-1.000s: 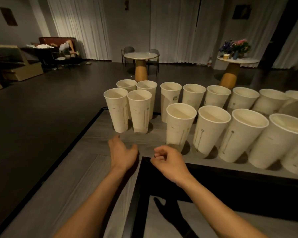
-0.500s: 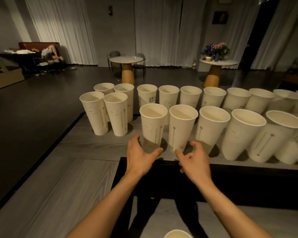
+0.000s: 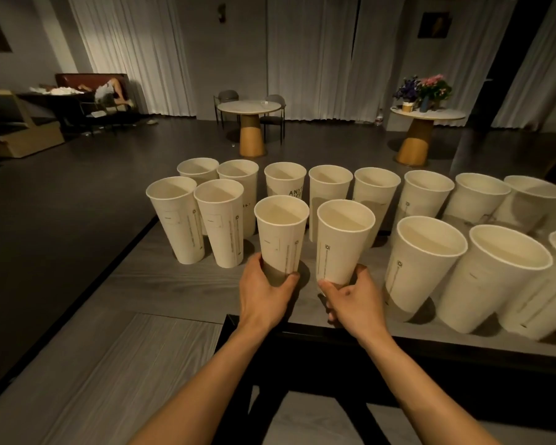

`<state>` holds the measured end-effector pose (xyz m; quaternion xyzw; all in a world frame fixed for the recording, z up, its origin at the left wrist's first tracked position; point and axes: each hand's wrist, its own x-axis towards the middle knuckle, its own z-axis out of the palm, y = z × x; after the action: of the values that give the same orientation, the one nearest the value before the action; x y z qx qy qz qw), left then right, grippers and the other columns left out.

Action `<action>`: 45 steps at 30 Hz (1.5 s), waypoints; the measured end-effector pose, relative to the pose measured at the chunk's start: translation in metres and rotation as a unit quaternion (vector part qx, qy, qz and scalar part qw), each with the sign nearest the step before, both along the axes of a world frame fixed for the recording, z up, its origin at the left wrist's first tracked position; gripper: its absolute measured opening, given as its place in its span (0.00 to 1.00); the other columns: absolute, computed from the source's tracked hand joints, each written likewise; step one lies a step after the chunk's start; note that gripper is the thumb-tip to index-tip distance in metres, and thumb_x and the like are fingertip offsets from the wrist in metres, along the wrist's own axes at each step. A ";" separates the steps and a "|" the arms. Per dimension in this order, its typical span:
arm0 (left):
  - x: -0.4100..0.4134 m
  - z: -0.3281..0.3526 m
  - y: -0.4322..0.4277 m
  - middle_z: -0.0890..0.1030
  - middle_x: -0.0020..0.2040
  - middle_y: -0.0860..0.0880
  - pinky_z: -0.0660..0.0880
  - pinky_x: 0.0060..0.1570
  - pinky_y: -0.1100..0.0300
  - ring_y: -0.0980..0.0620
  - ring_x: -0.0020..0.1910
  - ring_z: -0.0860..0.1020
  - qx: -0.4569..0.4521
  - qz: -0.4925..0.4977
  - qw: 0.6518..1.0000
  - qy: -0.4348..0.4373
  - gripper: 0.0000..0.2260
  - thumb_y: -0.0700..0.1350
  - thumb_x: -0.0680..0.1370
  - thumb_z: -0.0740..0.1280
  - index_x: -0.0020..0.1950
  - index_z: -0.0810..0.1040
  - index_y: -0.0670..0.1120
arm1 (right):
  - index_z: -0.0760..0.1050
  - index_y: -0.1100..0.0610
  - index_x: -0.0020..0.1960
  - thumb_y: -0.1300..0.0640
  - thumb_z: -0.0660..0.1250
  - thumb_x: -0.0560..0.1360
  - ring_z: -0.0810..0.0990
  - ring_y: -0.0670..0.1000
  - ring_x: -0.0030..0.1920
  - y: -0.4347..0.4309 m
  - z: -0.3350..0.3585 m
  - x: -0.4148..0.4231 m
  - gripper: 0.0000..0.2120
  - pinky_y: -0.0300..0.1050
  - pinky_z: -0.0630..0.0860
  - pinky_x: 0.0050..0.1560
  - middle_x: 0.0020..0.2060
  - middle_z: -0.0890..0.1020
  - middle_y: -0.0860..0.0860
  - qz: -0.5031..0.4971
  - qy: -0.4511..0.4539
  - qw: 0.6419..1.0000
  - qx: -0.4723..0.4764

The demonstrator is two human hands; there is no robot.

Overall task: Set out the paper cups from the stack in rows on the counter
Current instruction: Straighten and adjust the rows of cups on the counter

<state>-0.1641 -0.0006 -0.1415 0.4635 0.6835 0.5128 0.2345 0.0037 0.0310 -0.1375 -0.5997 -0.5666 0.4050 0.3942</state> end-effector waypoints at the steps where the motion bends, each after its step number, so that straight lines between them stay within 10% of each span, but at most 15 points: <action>1: -0.002 0.000 0.004 0.77 0.68 0.51 0.70 0.62 0.61 0.56 0.66 0.73 -0.001 0.005 1.000 0.004 0.33 0.47 0.73 0.79 0.74 0.69 0.47 | 0.65 0.46 0.61 0.50 0.75 0.75 0.85 0.51 0.29 0.005 -0.001 -0.003 0.23 0.46 0.82 0.31 0.34 0.85 0.52 0.001 -0.004 1.000 -0.001; 19: -0.017 -0.008 0.042 0.74 0.72 0.47 0.70 0.67 0.55 0.49 0.73 0.71 -0.024 0.003 0.999 0.046 0.40 0.51 0.70 0.82 0.77 0.66 0.47 | 0.62 0.46 0.74 0.32 0.76 0.66 0.85 0.50 0.52 0.045 -0.020 -0.017 0.43 0.55 0.84 0.51 0.54 0.85 0.49 -0.004 -0.072 0.996 0.051; 26: -0.008 0.002 0.011 0.65 0.81 0.41 0.62 0.79 0.50 0.43 0.80 0.63 -0.070 0.003 0.996 0.057 0.47 0.53 0.73 0.80 0.83 0.56 0.40 | 0.52 0.57 0.83 0.44 0.77 0.73 0.82 0.44 0.42 0.014 -0.002 -0.010 0.50 0.37 0.74 0.39 0.39 0.84 0.49 0.025 -0.082 0.996 -0.010; 32: 0.016 0.003 -0.027 0.77 0.68 0.45 0.73 0.71 0.48 0.47 0.70 0.74 -0.065 -0.011 0.995 0.074 0.29 0.49 0.76 0.77 0.73 0.71 0.44 | 0.70 0.58 0.72 0.57 0.71 0.77 0.80 0.43 0.44 -0.022 -0.003 0.016 0.26 0.37 0.76 0.48 0.44 0.82 0.48 0.100 -0.070 0.992 -0.023; 37: 0.045 0.005 -0.045 0.72 0.75 0.44 0.71 0.68 0.56 0.47 0.72 0.73 -0.108 -0.061 0.989 0.079 0.34 0.50 0.77 0.76 0.78 0.65 0.42 | 0.83 0.52 0.52 0.57 0.72 0.78 0.82 0.40 0.45 -0.056 0.004 0.052 0.04 0.32 0.73 0.47 0.44 0.84 0.44 0.150 -0.059 0.986 0.044; 45: 0.120 0.015 -0.049 0.70 0.78 0.46 0.72 0.69 0.56 0.48 0.75 0.72 -0.115 -0.153 0.979 0.074 0.39 0.53 0.76 0.77 0.81 0.62 0.45 | 0.82 0.52 0.43 0.59 0.72 0.77 0.80 0.44 0.38 -0.091 0.005 0.140 0.05 0.30 0.73 0.36 0.33 0.83 0.46 -0.115 0.000 0.974 0.195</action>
<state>-0.0445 -0.0496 -0.1263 0.5690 0.6744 0.3533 0.3108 0.1437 -0.0604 -0.1327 -0.5723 -0.5622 0.2385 0.5472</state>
